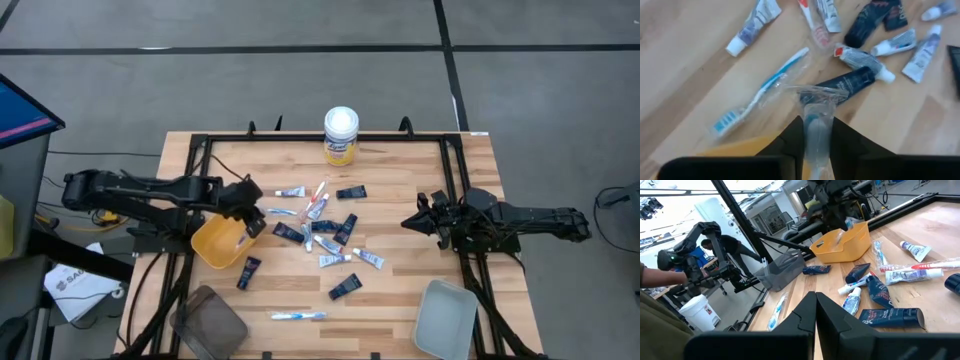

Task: Pick & Place Travel size toiletries
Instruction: Put the dark blue toothbrush into the yellow bin

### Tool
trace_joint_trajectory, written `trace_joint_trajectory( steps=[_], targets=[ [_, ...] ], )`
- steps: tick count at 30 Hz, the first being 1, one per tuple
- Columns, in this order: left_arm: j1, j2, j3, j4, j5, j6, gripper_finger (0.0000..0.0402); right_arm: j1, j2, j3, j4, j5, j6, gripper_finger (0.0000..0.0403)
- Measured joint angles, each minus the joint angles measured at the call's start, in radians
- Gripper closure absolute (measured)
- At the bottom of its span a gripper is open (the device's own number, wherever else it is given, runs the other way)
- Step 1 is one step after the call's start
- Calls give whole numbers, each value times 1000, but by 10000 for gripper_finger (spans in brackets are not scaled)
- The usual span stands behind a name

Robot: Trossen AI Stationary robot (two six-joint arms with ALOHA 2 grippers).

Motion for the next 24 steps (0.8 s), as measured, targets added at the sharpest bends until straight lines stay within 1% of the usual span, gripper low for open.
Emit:
trace_joint_trajectory(
  steps=[4, 7, 10, 12, 17, 24],
  targets=[
    [0, -60, 0, -49, 60, -106, 351, 0, 0, 0, 0, 0, 0, 403],
    [0, -98, 1, -139, 102, -185, 351, 0, 0, 0, 0, 0, 0, 403],
    [0, -113, 1, -259, 105, -247, 351, 0, 0, 0, 0, 0, 0, 403],
    [0, -113, 0, -306, 89, -248, 351, 0, 0, 0, 0, 0, 0, 403],
    [0, -86, 1, -306, 42, -239, 328, 0, 0, 0, 0, 0, 0, 403],
    [-2, -41, 0, -308, 66, -183, 316, 0, 0, 0, 0, 0, 0, 403]
  ],
)
